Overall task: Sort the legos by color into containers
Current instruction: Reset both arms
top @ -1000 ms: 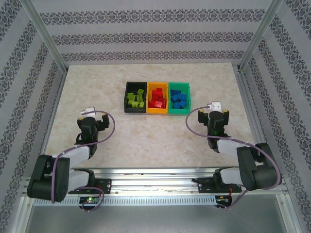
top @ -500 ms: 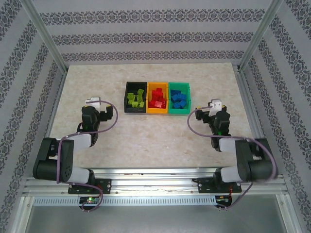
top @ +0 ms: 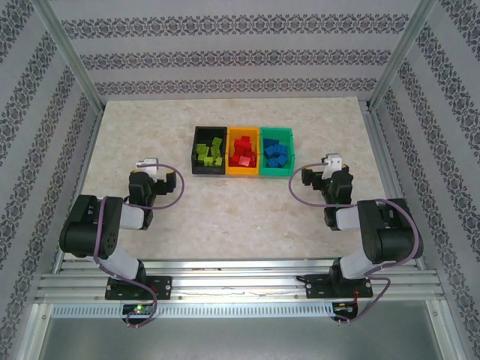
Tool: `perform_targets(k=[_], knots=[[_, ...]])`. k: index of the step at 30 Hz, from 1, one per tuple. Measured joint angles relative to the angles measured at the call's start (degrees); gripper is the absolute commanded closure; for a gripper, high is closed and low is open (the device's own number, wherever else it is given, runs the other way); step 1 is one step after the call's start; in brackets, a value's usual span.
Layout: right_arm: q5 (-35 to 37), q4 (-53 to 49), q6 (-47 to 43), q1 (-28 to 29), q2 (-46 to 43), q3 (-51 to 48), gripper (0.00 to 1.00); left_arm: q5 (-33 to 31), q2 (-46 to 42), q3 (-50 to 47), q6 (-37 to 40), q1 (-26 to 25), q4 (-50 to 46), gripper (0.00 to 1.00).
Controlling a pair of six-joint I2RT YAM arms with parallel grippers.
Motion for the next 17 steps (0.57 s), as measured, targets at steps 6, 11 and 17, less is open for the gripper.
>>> perform_targets(k=[6, 11, 17], knots=[[1.8, 0.0, -0.1, 1.0, 0.0, 0.0, 0.02, 0.5, 0.0, 0.5, 0.2, 0.0, 0.0, 0.0], [2.9, 0.1, -0.1, 1.0, 0.0, 0.0, 0.02, 0.8, 0.0, 1.0, 0.4, 0.0, 0.0, 0.0], [2.8, 0.0, -0.1, 1.0, 0.0, 0.0, 0.02, 0.8, 0.0, 1.0, 0.4, 0.0, 0.0, 0.0]])
